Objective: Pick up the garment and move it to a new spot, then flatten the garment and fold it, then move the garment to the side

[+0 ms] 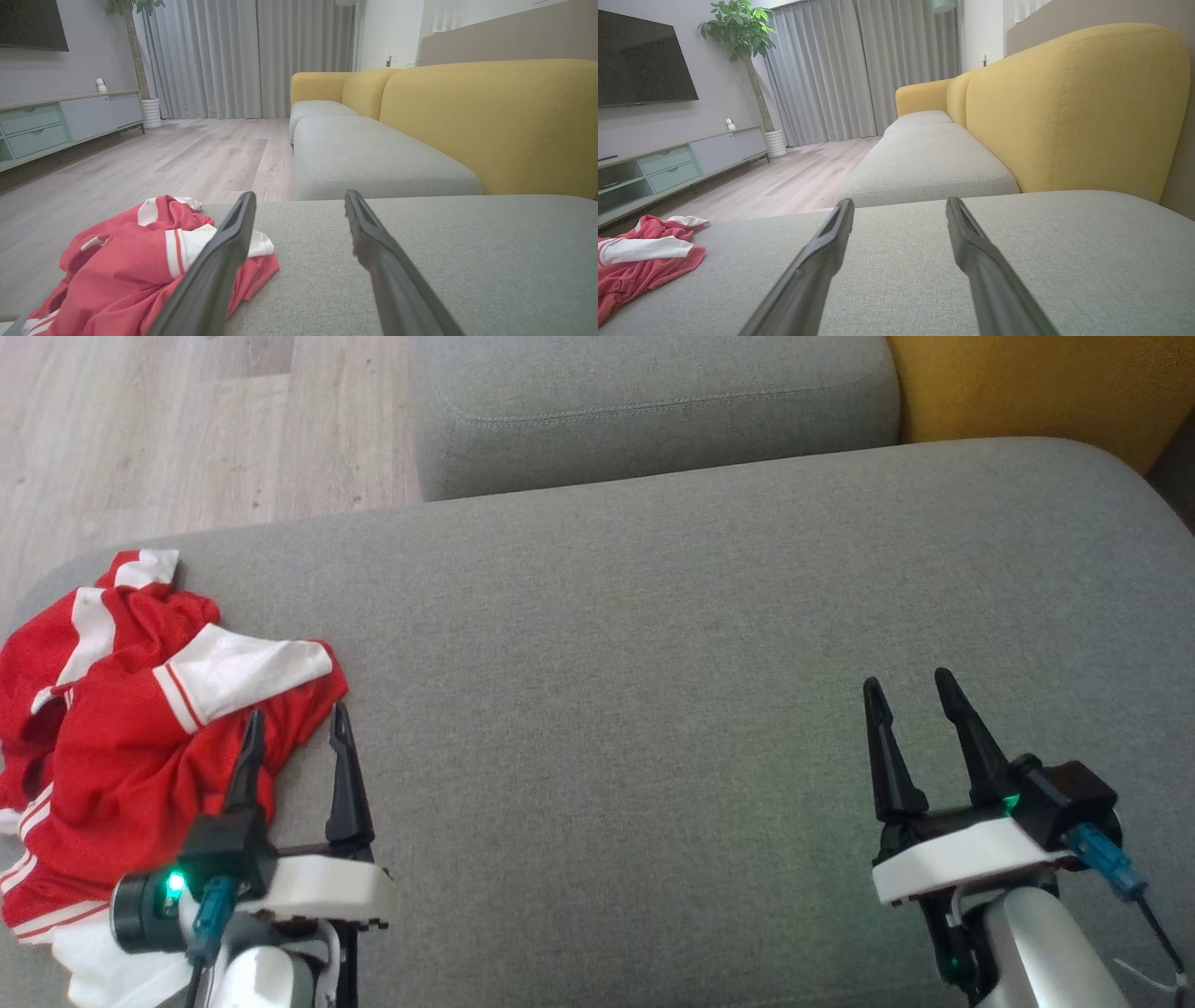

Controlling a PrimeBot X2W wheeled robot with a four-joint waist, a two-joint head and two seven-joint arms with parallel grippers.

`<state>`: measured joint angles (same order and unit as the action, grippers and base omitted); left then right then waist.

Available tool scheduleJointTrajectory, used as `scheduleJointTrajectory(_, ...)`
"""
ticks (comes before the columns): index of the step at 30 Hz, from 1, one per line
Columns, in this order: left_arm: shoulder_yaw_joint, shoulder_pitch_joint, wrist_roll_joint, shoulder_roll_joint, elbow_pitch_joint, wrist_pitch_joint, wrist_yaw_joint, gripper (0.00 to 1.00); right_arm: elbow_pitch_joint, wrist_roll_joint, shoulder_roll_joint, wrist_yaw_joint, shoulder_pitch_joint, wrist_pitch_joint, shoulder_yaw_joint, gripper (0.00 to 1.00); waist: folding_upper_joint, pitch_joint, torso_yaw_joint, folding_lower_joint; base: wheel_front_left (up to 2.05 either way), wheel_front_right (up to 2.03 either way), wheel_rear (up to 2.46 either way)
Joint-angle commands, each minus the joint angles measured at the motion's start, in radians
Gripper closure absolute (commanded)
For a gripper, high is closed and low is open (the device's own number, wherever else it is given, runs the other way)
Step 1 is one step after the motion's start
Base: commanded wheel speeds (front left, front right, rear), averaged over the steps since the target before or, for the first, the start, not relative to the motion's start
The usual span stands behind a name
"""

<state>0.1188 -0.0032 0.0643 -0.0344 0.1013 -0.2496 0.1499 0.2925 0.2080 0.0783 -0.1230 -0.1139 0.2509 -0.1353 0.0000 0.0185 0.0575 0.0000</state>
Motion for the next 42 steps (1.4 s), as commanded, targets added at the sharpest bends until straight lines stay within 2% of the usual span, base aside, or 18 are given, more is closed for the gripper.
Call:
scheduleJointTrajectory(1,-0.031,-0.048,-0.001,-0.016,-0.032,-0.012,0.005,0.00,-0.029,-0.008,-0.003,-0.008,-0.047,0.011,-0.020,0.00,0.0000,0.000,0.000,0.0000,0.00,0.00,0.00)
scheduleJointTrajectory(10,-0.032,-0.054,0.001,-0.016,-0.027,-0.012,0.004,0.00,-0.043,0.005,0.003,-0.008,-0.039,0.011,-0.040,0.00,0.0000,0.001,-0.029,0.0000,0.00,0.00,0.00)
scheduleJointTrajectory(30,-0.117,-0.035,-0.001,-0.017,-0.017,-0.012,-0.014,0.00,-0.078,0.046,-0.002,-0.008,-0.010,0.011,-0.108,0.00,0.0000,0.009,-0.354,0.0000,0.00,0.00,0.00)
scheduleJointTrajectory(37,-0.138,-0.022,0.002,-0.017,-0.017,-0.012,-0.017,0.00,-0.086,0.057,-0.001,-0.008,-0.010,0.011,-0.125,0.00,0.0000,0.008,-0.418,0.0000,0.00,0.00,0.00)
scheduleJointTrajectory(42,-0.148,-0.021,0.002,-0.016,-0.018,-0.012,-0.022,0.00,-0.085,0.061,0.001,-0.008,-0.013,0.011,-0.135,0.00,0.0000,0.007,-0.430,0.0000,0.00,0.00,0.00)
